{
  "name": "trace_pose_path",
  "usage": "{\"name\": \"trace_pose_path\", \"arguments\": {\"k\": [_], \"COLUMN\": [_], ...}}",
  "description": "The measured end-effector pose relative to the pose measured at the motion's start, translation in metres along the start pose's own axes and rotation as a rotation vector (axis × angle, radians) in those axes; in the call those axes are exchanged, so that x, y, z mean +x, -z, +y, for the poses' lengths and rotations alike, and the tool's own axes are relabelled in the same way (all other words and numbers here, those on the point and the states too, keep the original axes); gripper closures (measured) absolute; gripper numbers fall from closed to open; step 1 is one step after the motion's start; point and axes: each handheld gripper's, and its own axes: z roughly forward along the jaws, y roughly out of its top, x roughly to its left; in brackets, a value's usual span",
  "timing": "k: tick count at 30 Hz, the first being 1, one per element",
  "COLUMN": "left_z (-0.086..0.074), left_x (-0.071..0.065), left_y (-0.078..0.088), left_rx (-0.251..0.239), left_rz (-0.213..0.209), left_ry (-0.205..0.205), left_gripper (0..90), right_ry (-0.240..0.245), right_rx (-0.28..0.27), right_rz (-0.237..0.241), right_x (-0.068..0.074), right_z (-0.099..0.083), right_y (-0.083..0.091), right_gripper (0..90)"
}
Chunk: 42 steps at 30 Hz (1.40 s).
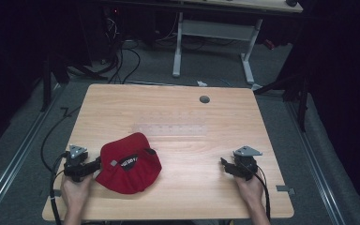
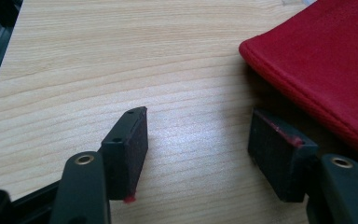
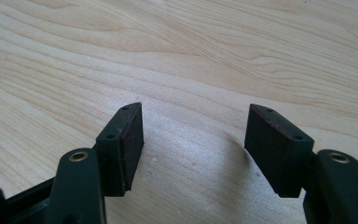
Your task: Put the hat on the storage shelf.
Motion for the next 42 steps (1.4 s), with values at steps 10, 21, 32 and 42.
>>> {"name": "trace_pose_path", "arguments": {"k": [10, 21, 32, 42], "left_z": [0.001, 0.011, 0.021, 0.023], "left_x": [0.001, 0.011, 0.010, 0.008], "left_y": [0.001, 0.022, 0.056, 0.092], "left_rx": [0.002, -0.061, -0.091, -0.121], "left_rz": [-0.005, -0.023, -0.056, -0.104], "left_ry": [0.027, 0.154, 0.190, 0.237], "left_gripper": [36.7, 36.1, 33.9, 31.4], "right_ry": [-0.047, -0.050, -0.048, -0.049], "right_rx": [0.013, 0.016, 0.015, 0.016], "right_rz": [0.038, 0.038, 0.040, 0.040], "right_x": [-0.005, -0.004, -0.004, -0.004], "right_z": [0.000, 0.000, 0.000, 0.000], "right_y": [-0.002, -0.002, -0.002, -0.001], "right_gripper": [35.7, 34.7, 34.6, 34.6]}}
